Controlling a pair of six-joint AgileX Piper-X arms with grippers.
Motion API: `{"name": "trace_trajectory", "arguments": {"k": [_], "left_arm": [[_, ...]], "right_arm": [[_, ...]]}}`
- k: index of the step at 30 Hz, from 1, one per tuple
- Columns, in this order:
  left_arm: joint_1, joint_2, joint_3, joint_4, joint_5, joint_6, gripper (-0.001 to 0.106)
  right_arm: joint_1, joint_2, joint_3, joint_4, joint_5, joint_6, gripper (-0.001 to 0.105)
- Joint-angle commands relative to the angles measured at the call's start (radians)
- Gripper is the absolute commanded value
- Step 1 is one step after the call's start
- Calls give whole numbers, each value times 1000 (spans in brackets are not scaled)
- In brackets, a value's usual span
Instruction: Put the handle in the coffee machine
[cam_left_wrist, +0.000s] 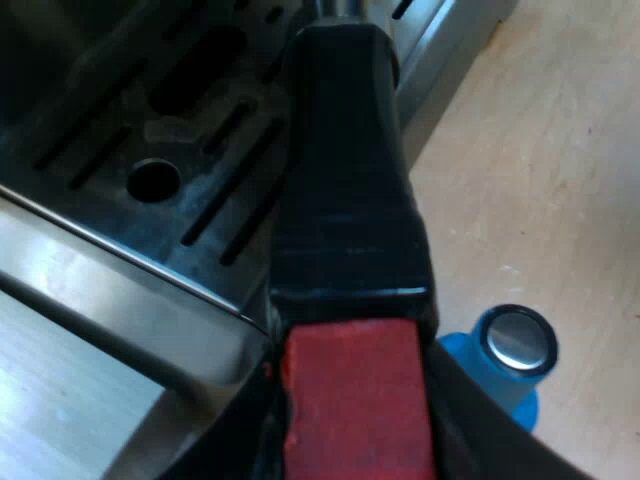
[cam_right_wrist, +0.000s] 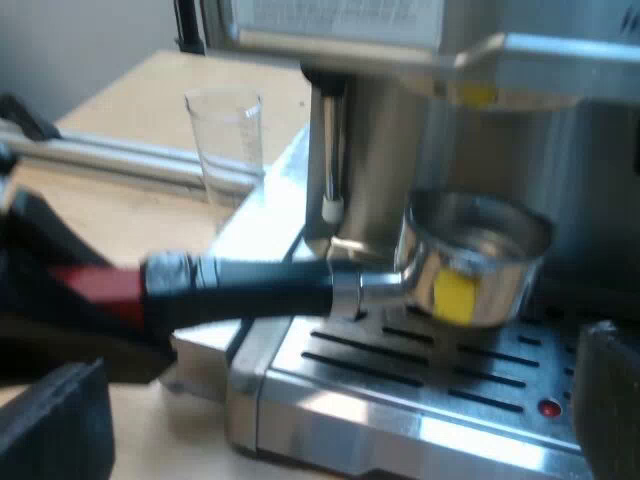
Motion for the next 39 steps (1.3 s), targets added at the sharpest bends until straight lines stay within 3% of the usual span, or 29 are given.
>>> {"name": "trace_trajectory", "arguments": {"k": [1, 6, 12, 19, 25, 31, 39], "left_arm": [[0, -3, -13, -77, 123, -15, 0], [0, -3, -13, -95, 125, -15, 0], [0, 12, -14, -114, 125, -21, 0], [0, 14, -14, -155, 128, -21, 0], [0, 39, -14, -193, 128, -48, 0], [0, 65, -25, -226, 128, -77, 0], [0, 110, -91, -226, 130, -77, 0]], "right_arm": [[0, -5, -2, -29, 26, -13, 94], [0, -5, -2, -36, 36, -13, 94], [0, -1, -2, -41, 161, -13, 94], [0, 0, -2, -60, 169, -13, 94], [0, 0, 63, -202, 195, -13, 94], [0, 0, 98, -219, 184, -13, 94], [-3, 0, 101, -219, 105, -117, 94]]}}
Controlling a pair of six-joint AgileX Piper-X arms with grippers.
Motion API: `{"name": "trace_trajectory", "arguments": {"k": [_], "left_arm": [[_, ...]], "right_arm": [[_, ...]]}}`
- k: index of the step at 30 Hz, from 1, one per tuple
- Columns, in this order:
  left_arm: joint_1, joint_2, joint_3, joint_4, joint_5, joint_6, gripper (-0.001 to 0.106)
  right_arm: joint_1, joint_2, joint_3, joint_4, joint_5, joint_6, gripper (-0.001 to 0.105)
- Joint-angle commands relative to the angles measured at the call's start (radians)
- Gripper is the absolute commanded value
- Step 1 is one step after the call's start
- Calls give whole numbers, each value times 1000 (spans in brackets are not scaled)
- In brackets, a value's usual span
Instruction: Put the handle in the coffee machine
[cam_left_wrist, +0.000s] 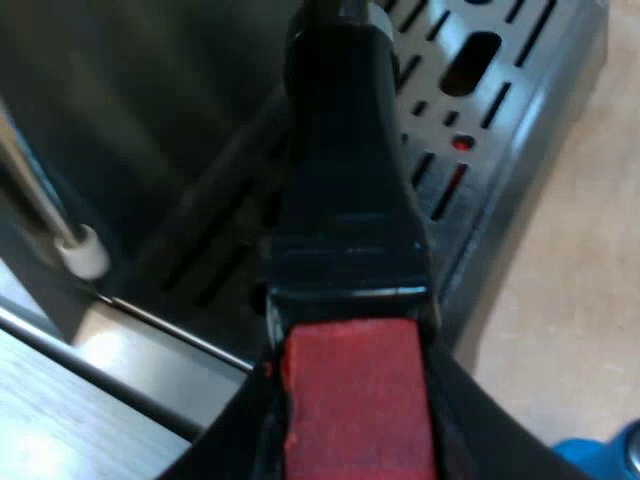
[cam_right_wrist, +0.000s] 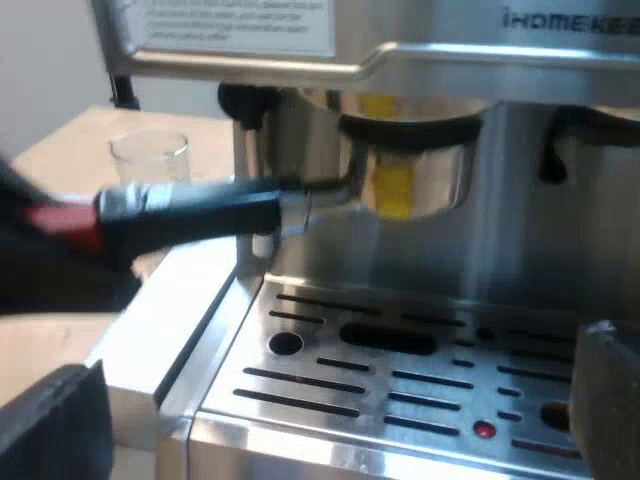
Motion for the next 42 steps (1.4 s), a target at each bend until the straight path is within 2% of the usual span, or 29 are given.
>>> {"name": "trace_trajectory", "arguments": {"k": [1, 8, 31, 42], "left_arm": [[0, 3, -35, -33, 59, -7, 0], [0, 12, -48, -33, 62, -5, 0], [9, 12, -50, -28, 93, 7, 0], [9, 12, -103, 14, 103, 14, 0]], "right_arm": [[-4, -6, -4, -13, -14, -48, 94], [-46, -6, -4, -22, -31, -49, 94], [-47, -6, -4, -43, -33, -49, 94], [-47, -6, -4, -43, -33, -49, 94]]}}
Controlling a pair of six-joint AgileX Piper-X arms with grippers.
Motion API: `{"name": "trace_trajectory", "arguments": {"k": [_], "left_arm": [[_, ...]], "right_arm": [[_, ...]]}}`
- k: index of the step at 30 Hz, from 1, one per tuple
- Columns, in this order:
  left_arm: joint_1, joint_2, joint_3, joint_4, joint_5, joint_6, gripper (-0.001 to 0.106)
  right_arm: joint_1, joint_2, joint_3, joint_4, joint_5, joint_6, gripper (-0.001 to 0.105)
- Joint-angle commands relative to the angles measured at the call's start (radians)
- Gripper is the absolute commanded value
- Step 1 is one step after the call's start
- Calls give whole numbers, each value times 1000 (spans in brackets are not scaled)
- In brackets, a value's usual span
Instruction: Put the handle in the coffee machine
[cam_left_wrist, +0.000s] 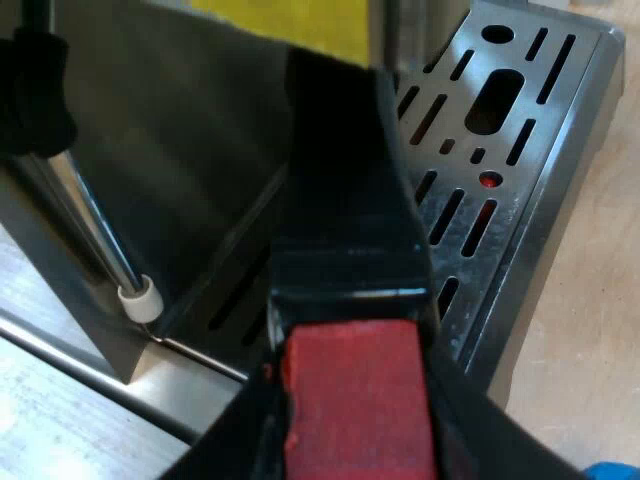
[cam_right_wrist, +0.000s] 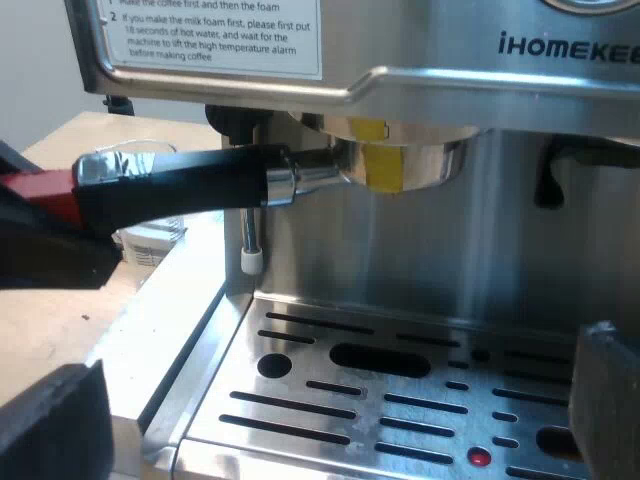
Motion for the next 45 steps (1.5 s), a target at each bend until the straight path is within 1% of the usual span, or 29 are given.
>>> {"name": "trace_trajectory", "arguments": {"k": [1, 5, 8, 15, 17, 20, 28, 32, 35, 40, 41, 42, 43, 44, 45], "left_arm": [[2, -11, -28, -22, 85, 3, 0], [2, -11, -30, -22, 88, 2, 0], [2, -14, -30, 5, 116, 2, 0], [2, -24, -42, 19, 116, 2, 0], [2, -24, -52, 32, 124, 2, 0], [2, -28, -71, 41, 154, 2, 0], [2, -28, -94, 43, 154, 2, 0], [2, -28, -94, 46, 154, 2, 0], [2, -28, -94, 46, 154, 2, 0], [2, -28, -94, 46, 154, 2, 0], [2, -28, -94, 46, 154, 2, 0], [2, -28, -94, 46, 154, 2, 0], [2, -28, -94, 46, 154, 2, 0], [2, -28, -94, 46, 154, 2, 0], [2, -28, -94, 46, 154, 2, 0]], "right_arm": [[-4, -6, -4, -6, 0, -13, 94], [-4, -6, -4, -6, 0, -13, 94], [-4, -6, -4, -6, 0, -13, 94], [-4, -6, -4, -6, 0, -13, 94], [-4, -6, -4, -6, 0, -13, 94], [-4, -6, -4, -6, 0, -13, 94], [-4, -6, -4, -6, 0, -13, 94], [-4, -6, -4, -6, -27, -12, 94], [-7, -6, -4, -3, -28, -12, 94], [-44, -6, -4, -3, -27, -12, 94], [-63, -6, -4, -3, -32, -12, 91], [-109, -6, -4, -3, -90, -12, 72], [-120, -6, -4, -3, -112, -12, 67], [-141, -6, -4, -3, -162, -12, 56], [-161, -6, -4, -5, -210, -12, 49]]}}
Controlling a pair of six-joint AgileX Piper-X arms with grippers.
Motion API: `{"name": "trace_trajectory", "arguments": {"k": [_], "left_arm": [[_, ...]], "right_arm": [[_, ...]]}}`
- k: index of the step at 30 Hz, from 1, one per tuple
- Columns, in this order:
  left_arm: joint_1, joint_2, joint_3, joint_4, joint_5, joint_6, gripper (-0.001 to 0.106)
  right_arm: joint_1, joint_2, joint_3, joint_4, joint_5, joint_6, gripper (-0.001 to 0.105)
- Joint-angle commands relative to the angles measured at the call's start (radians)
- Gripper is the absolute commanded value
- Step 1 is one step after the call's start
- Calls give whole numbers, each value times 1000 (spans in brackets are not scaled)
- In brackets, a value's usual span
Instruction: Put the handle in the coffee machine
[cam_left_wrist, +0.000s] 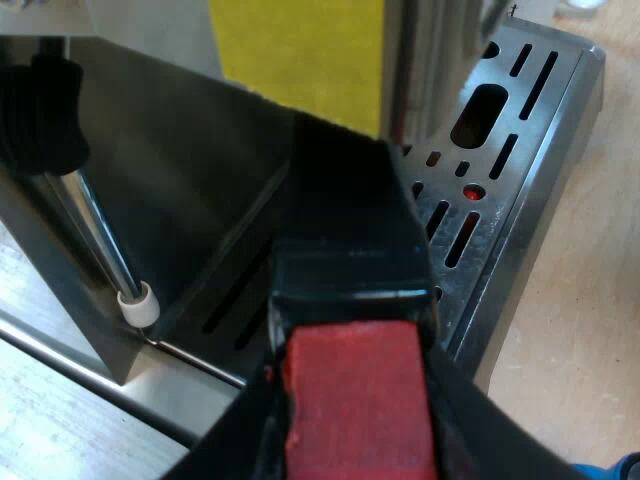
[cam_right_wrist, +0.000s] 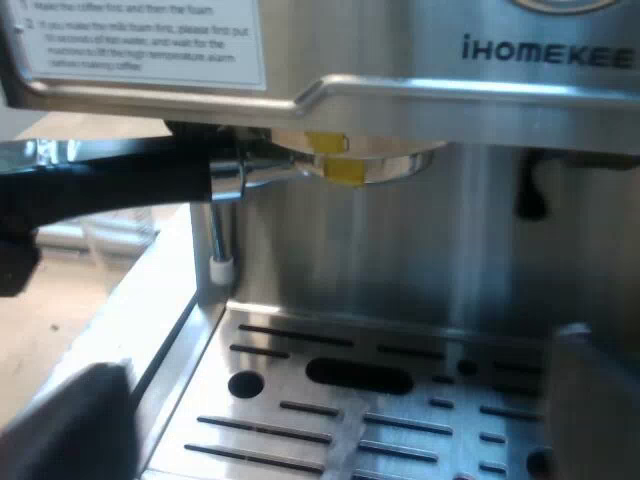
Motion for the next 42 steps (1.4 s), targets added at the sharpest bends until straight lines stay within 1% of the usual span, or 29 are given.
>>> {"name": "trace_trajectory", "arguments": {"k": [1, 2, 4, 7, 8, 10, 11, 13, 14, 16, 18, 24, 27, 31, 33, 34, 36, 38, 41, 42], "left_arm": [[-4, -25, -35, -56, 139, -5, 0], [-4, -25, -35, -56, 139, -5, 0], [-4, -25, -35, -56, 139, -5, 0], [-4, -25, -35, -56, 139, -5, 0], [-4, -25, -35, -56, 139, -5, 0], [-4, -25, -35, -56, 139, -5, 0], [-4, -25, -35, -56, 139, -5, 0], [-4, -25, -35, -56, 139, -5, 0], [-4, -25, -35, -56, 139, -5, 0], [-4, -25, -35, -56, 139, -5, 0], [-4, -25, -35, -56, 139, -5, 0], [-4, -25, -35, -56, 139, -5, 0], [-4, -25, -35, -56, 139, -5, 0], [-4, -25, -35, -56, 139, -5, 0], [-4, -25, -35, -56, 139, -5, 0], [-4, -25, -35, -56, 139, -9, 0], [-4, -25, -35, -56, 139, -9, 0], [-4, -25, -35, -56, 139, -9, 0], [-4, -25, -35, -56, 139, -9, 0], [-4, -25, -35, -56, 139, -9, 0]], "right_arm": [[-54, -6, -4, -5, -117, -12, 45], [-73, -6, -4, -5, -144, -12, 42], [-92, -6, -4, -5, -175, -12, 42], [-110, -2, -4, -5, -183, -12, 44], [-121, 6, -4, -18, -184, -12, 46], [-127, 45, -4, -76, -184, -12, 47], [-127, 68, -4, -116, -184, -21, 47], [-127, 105, -4, -187, -172, -66, 47], [-127, 129, -4, -231, -150, -85, 47], [-131, 166, -4, -318, -121, -113, 47], [-135, 222, -4, -428, -117, -125, 47], [-157, 339, -4, -583, -132, -125, 47], [-188, 386, -4, -615, -170, -125, 47], [-228, 410, -6, -647, -177, -113, 47], [-241, 410, -11, -682, -181, -113, 45], [-250, 410, -12, -698, -196, -113, 42], [-266, 410, -13, -725, -242, -119, 33], [-271, 410, -18, -725, -257, -127, 29], [-271, 410, -17, -725, -256, -145, 29], [-271, 413, -24, -725, -260, -194, 32]]}}
